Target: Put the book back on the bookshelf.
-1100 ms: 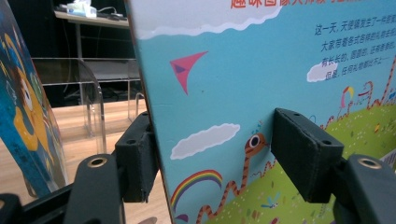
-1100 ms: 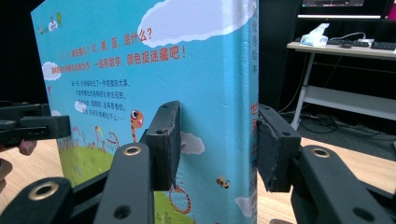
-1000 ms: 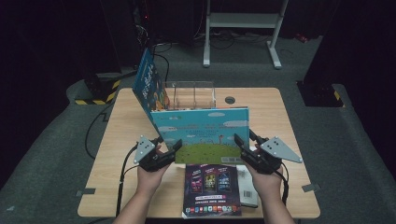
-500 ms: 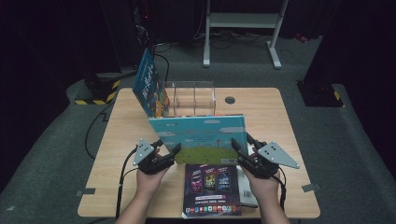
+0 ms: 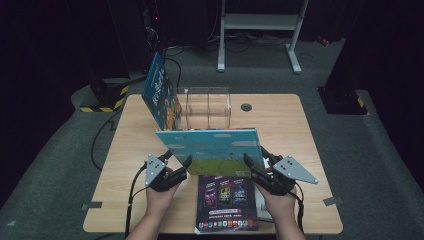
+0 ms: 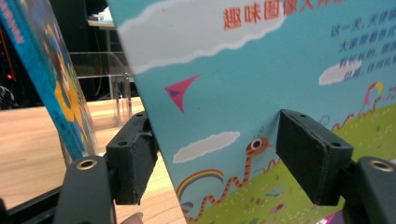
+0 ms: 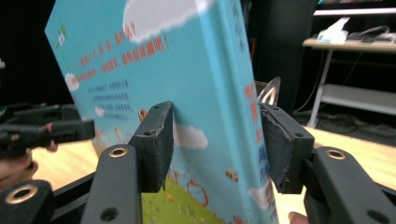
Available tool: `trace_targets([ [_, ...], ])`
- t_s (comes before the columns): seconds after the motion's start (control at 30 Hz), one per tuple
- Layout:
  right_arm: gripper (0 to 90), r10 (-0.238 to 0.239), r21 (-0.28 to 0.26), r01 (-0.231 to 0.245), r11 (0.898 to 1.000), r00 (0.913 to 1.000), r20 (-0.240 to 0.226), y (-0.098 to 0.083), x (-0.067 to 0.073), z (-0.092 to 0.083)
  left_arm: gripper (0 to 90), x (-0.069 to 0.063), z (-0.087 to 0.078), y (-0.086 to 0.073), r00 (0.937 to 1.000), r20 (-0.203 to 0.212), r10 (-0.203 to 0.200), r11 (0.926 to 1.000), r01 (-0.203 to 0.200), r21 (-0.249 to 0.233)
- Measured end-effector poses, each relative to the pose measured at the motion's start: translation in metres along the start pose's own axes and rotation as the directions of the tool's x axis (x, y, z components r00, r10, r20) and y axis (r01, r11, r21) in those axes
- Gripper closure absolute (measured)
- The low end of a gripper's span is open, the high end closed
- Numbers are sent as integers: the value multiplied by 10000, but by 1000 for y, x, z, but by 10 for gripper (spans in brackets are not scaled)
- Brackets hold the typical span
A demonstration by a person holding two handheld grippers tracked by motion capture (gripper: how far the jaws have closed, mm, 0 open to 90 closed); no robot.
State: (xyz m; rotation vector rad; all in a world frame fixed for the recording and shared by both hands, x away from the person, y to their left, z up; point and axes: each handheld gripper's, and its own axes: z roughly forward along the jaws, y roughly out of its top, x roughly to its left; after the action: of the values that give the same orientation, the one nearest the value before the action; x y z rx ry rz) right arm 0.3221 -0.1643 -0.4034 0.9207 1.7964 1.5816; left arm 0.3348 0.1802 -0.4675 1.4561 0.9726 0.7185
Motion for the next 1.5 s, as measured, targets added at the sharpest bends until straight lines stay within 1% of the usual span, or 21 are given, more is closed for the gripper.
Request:
trace_targets([
  [0.03, 470, -96, 15, 96, 10000, 10000, 8, -1, 1, 1, 303, 1, 0, 0, 10000, 4, -51, 10000, 51, -31],
  [0.13, 469, -106, 126, 106, 9999, 9999, -18, -1, 2, 2, 302, 2, -1, 0, 10000, -29, -78, 9999, 78, -97],
  [0.27, 470, -42, 160, 43, 9999, 10000, -22, 1, 5, 3, 297, 4, -3, 2, 9984, -33, -568, 9981, 567, -247],
  [0.33, 469, -65, 90, 66, 9999, 10000, -26, 2, 7, 2, 292, 4, -2, 2, 9979, -46, -643, 9977, 642, -225],
  [0.4, 459, -145, 82, 145, 9999, 9999, -14, 4, 9, 2, 290, 4, -2, 3, 9981, -36, -612, 9979, 611, -228],
  [0.5, 454, -184, 129, 185, 9997, 9998, -105, 7, 8, 4, 285, 4, -1, 4, 9989, -36, -472, 9989, 472, -83],
  [0.57, 457, -342, 160, 345, 9993, 9992, -194, 10, 7, 6, 284, 5, -1, 4, 9990, -23, -438, 9990, 438, -30],
  [0.7, 490, -378, 191, 383, 9991, 9990, -248, 12, 7, 7, 283, 5, 0, 5, 9991, -58, -431, 9991, 431, -19],
  [0.73, 506, -310, 190, 316, 9993, 9990, -316, 12, 7, 6, 280, 5, 1, 4, 9990, -72, -450, 9990, 450, -18],
  [0.8, 545, -244, 181, 256, 9995, 9977, -632, 11, 6, 3, 274, 7, 1, 4, 9986, -52, -522, 9986, 522, -1],
  [0.9, 583, -310, 169, 327, 9993, 9950, -953, 9, 5, -1, 273, 8, 2, 4, 9985, -41, -551, 9985, 551, -7],
  [1.03, 612, -410, 186, 435, 9989, 9922, -1179, 9, 4, -4, 270, 8, 3, 4, 9980, -61, -625, 9980, 625, -6],
  [1.17, 636, -588, 128, 610, 9981, 9898, -1298, 7, 5, -7, 268, 8, 4, 5, 9979, -71, -651, 9979, 651, -21],
  [1.2, 637, -524, 146, 549, 9984, 9896, -1338, 7, 5, -8, 268, 7, 5, 5, 9986, -100, -525, 9986, 525, -17],
  [1.27, 650, -460, 149, 485, 9987, 9892, -1391, 7, 4, -9, 285, 5, 6, 5, 9991, -298, -295, 9995, 297, 66],
  [1.33, 673, -567, 146, 595, 9981, 9870, -1504, 6, 4, -11, 304, 5, 7, 6, 9991, -364, -229, 9997, 234, 114],
  [1.37, 693, -627, 174, 663, 9976, 9852, -1593, 6, 4, -13, 308, 6, 8, 6, 9988, -402, -264, 9995, 270, 142],
  [1.4, 721, -739, 184, 786, 9967, 9799, -1855, 6, 4, -14, 314, 8, 8, 6, 9986, -402, -355, 9992, 363, 195],
  [1.43, 760, -863, 203, 925, 9955, 9747, -2063, 7, 7, -16, 337, 8, 7, 6, 9988, -337, -364, 9992, 369, 137],
  [1.47, 802, -1034, 225, 1114, 9935, 9683, -2273, 7, 11, -17, 338, 7, 6, 6, 9991, -297, -313, 9995, 317, 98],
  [1.5, 810, -849, 314, 951, 9950, 9671, -2397, 8, 14, -18, 336, 7, 6, 6, 9994, -309, -185, 9998, 187, 93],
])
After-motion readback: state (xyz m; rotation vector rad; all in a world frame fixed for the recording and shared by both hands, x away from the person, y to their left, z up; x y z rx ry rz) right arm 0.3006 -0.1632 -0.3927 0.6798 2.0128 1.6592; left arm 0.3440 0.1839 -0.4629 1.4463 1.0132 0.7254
